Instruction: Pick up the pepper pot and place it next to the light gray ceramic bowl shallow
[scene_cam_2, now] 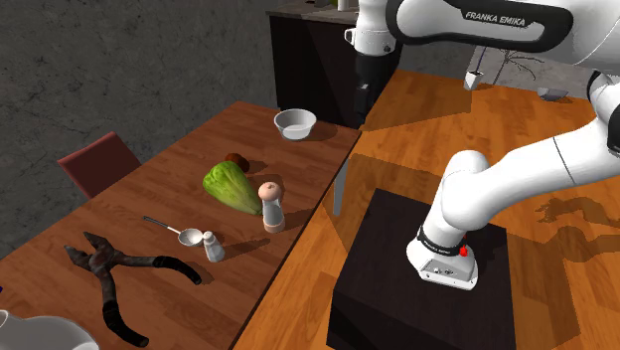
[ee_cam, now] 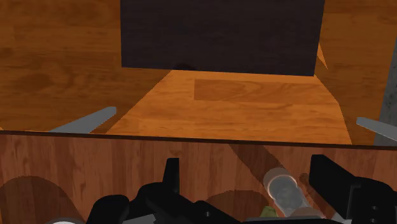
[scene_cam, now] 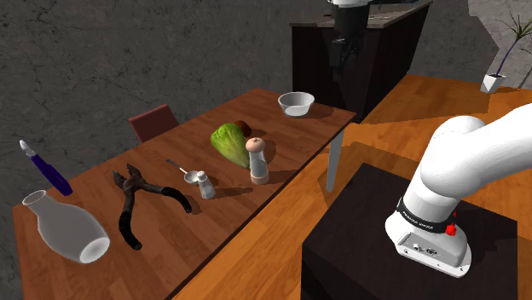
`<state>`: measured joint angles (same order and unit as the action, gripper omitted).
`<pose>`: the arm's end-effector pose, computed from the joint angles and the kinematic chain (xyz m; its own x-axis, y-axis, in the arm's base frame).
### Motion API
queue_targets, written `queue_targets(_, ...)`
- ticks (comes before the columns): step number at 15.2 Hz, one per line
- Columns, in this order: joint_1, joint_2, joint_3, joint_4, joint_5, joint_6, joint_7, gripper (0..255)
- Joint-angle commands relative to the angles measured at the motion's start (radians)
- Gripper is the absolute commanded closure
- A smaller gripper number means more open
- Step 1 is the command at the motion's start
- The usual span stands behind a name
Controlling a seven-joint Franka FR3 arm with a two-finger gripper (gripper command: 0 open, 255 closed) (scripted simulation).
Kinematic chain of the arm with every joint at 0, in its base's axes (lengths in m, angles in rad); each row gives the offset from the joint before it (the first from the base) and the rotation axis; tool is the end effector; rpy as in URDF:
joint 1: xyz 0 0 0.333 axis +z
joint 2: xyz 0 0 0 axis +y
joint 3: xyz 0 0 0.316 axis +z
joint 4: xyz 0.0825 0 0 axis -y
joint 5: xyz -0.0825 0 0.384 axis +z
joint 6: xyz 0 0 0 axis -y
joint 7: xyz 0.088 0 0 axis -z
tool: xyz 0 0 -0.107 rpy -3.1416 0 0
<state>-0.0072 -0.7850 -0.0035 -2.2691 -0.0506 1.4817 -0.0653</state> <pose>0.2981 -0.0094 0.6232 0.9987 0.0510 -0.0054 0.0512 -0.9975 0.0477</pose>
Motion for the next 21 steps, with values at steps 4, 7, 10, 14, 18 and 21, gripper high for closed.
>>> queue_targets(4,0.013,0.043,0.048,-0.036,0.016,0.088,0.048,0)
queue_targets(7,0.025,0.098,0.095,-0.060,0.027,0.176,0.096,0)
queue_targets(10,0.034,0.166,0.143,-0.071,0.031,0.262,0.146,0)
queue_targets(14,0.041,0.273,0.207,-0.067,0.023,0.373,0.215,0)
queue_targets(18,0.042,0.397,0.269,-0.040,-0.006,0.473,0.293,0)
queue_targets(21,0.040,0.499,0.315,-0.004,-0.045,0.538,0.358,0)
